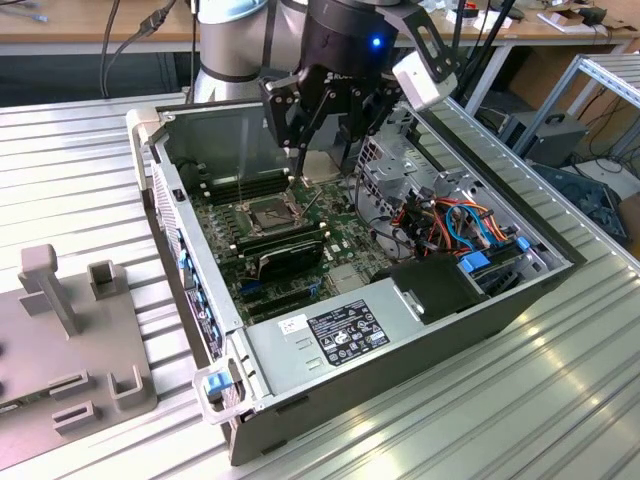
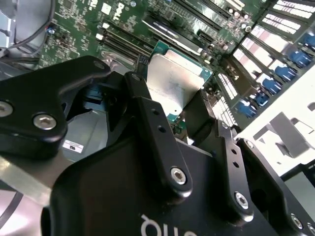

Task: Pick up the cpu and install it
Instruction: 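Pick up the cpu and move it towards the insertion slot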

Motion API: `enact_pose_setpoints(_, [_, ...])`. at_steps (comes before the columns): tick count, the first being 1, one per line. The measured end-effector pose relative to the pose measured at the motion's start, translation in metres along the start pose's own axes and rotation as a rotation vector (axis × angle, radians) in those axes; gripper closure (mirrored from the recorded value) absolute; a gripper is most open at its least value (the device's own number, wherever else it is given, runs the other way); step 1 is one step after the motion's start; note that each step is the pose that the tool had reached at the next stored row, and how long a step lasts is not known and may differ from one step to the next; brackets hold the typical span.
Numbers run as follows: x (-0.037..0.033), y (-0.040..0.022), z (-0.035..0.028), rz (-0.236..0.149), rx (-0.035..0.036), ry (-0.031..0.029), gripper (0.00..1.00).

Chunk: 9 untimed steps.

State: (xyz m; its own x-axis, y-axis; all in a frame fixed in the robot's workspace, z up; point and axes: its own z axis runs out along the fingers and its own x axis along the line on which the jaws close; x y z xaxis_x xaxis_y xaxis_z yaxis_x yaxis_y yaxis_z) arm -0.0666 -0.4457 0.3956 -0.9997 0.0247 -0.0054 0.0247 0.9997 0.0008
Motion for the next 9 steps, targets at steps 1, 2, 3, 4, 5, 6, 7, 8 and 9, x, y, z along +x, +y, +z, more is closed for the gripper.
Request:
enact_pose_setpoints(1, [-0.0024, 0.0001, 0.0000, 0.000, 0.0000, 0.0000, 0.46])
enact_pose_setpoints(2, [-0.0060, 0.0001, 0.0000, 0.000, 0.0001, 0.0001, 0.46])
enact_pose_setpoints(3, [-0.0078, 0.0002, 0.0000, 0.000, 0.0001, 0.0001, 0.46])
enact_pose_setpoints(4, [-0.0099, 0.0002, 0.0000, 0.000, 0.0000, 0.0000, 0.46])
enact_pose_setpoints(5, [-0.0125, 0.0003, 0.0001, 0.000, 0.0001, 0.0000, 0.46])
enact_pose_setpoints(6, [-0.0137, 0.0003, 0.0000, 0.000, 0.0001, 0.0001, 0.46])
enact_pose_setpoints(7, [-0.0150, 0.0004, 0.0000, 0.000, 0.0001, 0.0001, 0.46])
enact_pose_setpoints(8, [-0.0162, 0.0004, 0.0000, 0.000, 0.0001, 0.0000, 0.46])
enact_pose_setpoints(9, [-0.0170, 0.0004, 0.0001, 0.000, 0.0001, 0.0000, 0.46])
